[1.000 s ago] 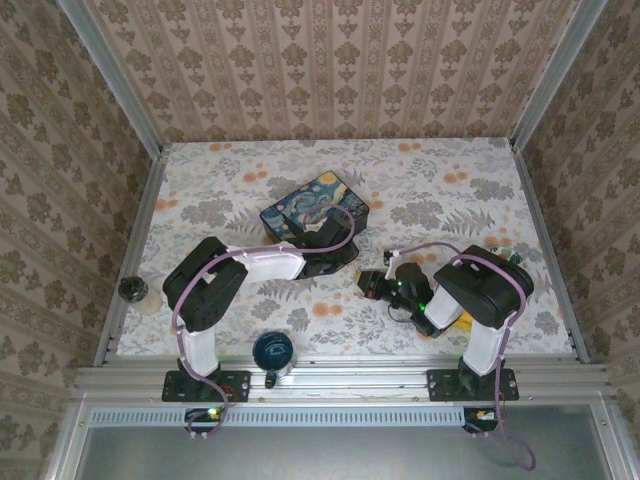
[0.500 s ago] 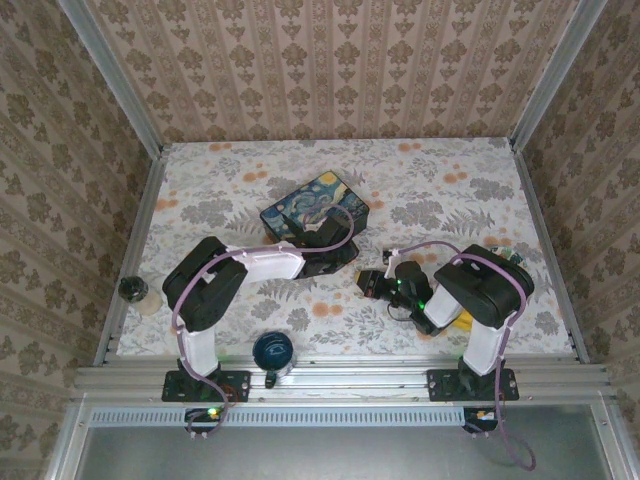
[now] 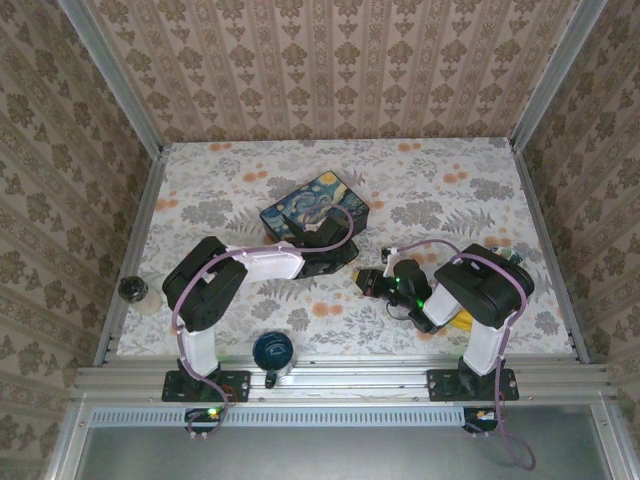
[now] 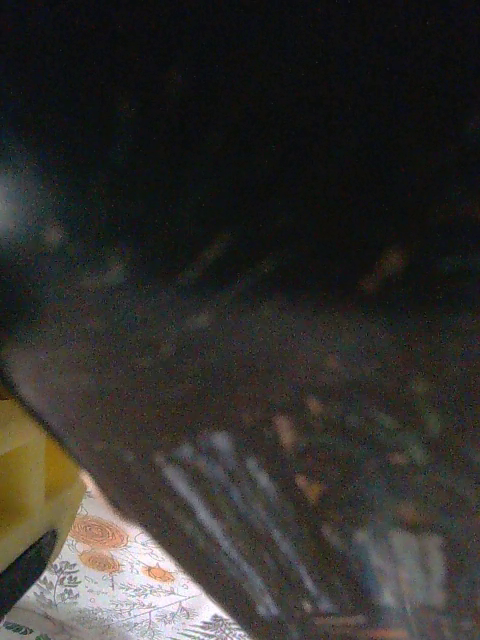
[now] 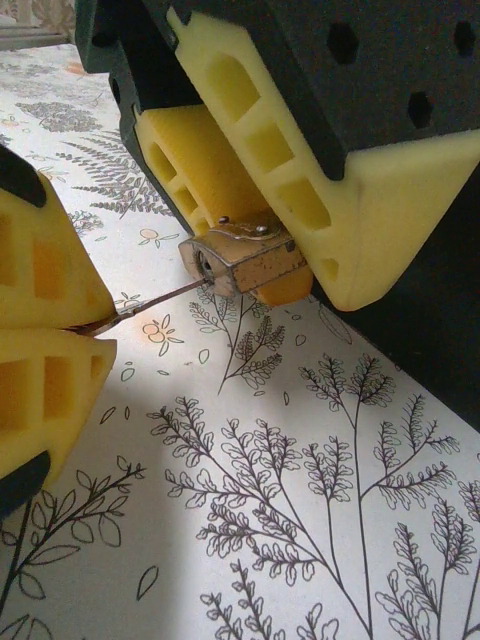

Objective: Unlock a padlock with a key

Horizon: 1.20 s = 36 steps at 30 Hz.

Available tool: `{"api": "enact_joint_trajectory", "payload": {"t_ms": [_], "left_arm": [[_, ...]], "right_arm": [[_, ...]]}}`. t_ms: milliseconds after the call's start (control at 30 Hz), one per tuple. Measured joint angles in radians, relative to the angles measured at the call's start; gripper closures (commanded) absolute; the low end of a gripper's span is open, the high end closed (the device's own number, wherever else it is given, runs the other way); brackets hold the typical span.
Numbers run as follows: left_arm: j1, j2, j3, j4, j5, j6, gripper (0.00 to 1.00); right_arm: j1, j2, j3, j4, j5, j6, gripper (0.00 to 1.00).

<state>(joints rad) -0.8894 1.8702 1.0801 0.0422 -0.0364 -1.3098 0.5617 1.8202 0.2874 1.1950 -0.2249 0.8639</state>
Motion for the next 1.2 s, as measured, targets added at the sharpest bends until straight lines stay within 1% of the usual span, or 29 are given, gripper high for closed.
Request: {"api": "enact_joint_trajectory", "payload": {"t_ms": [433, 733, 1200], "left_arm": [[0.0, 0.0, 0.0, 0.001, 0.003, 0.0, 0.94], [0.0, 0.0, -0.001, 0.011, 0.009, -0.001, 0.95], [0.001, 0.0, -0.01, 0.033, 0.015, -0.008, 0.97]], "right_arm": [[-0.028, -0.006, 0.013, -0.031, -0.053, 0.02, 1.0], [-0.034, -0.065, 0.021, -0.119, -0.058, 0.031, 1.0], [-0.051, -0.132, 0.028, -0.207, -0.072, 0.033, 1.0]]}}
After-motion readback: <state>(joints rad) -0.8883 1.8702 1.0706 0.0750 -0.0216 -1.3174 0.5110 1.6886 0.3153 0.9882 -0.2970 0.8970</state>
